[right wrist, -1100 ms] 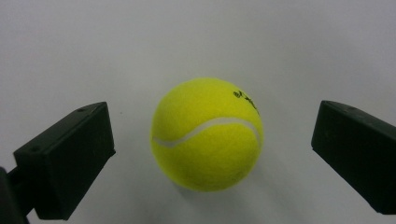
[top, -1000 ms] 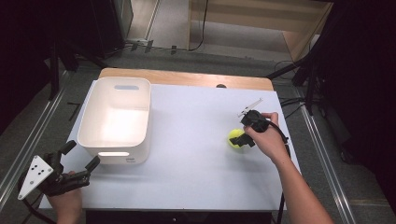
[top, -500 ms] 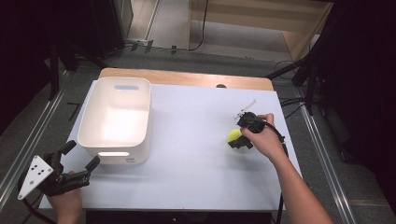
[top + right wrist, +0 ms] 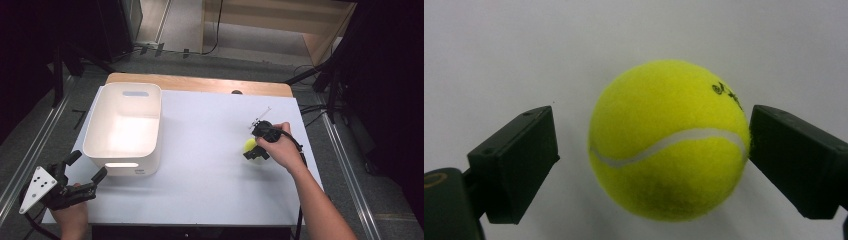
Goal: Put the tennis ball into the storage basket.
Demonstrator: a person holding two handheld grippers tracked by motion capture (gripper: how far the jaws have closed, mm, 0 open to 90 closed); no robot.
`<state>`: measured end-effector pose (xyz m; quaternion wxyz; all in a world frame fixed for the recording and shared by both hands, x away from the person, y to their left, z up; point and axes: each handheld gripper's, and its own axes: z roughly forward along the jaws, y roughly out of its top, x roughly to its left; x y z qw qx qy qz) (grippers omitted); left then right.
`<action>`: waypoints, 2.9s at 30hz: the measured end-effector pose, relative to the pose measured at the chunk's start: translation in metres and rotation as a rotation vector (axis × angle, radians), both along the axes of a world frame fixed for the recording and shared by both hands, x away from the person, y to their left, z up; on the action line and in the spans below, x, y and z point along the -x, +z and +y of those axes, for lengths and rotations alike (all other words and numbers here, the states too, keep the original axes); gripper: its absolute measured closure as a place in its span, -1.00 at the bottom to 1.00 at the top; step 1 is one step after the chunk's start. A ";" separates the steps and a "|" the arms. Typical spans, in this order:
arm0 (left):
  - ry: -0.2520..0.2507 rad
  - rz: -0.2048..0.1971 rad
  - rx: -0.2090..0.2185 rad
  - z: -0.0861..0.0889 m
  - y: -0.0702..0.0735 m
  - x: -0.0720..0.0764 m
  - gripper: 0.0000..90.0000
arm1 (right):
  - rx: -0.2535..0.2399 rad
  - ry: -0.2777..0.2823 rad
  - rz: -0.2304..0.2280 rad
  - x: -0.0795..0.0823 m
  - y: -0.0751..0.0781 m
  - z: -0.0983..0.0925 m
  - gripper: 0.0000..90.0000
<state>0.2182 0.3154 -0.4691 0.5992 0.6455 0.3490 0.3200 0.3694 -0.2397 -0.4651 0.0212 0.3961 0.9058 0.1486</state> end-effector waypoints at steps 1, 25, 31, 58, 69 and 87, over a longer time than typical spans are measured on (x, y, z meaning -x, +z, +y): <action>0.000 0.001 0.000 0.000 0.000 0.000 -0.87 | 0.002 -0.002 0.003 0.000 0.000 0.000 -0.86; -0.001 0.001 -0.001 0.000 0.000 0.000 -0.87 | 0.026 -0.035 0.004 -0.003 -0.003 -0.001 -0.48; -0.002 0.000 -0.002 0.000 0.000 0.000 -0.87 | 0.019 -0.028 0.002 -0.002 -0.003 -0.002 -0.48; -0.002 0.000 -0.002 0.000 0.000 0.000 -0.87 | 0.002 0.010 -0.020 -0.007 0.022 0.011 -0.47; -0.003 0.001 -0.003 0.000 0.000 0.000 -0.87 | -0.005 0.044 -0.024 -0.011 0.036 0.020 -0.47; -0.003 0.002 -0.001 0.000 0.000 0.001 -0.87 | -0.003 0.116 -0.035 -0.020 0.066 0.047 -0.47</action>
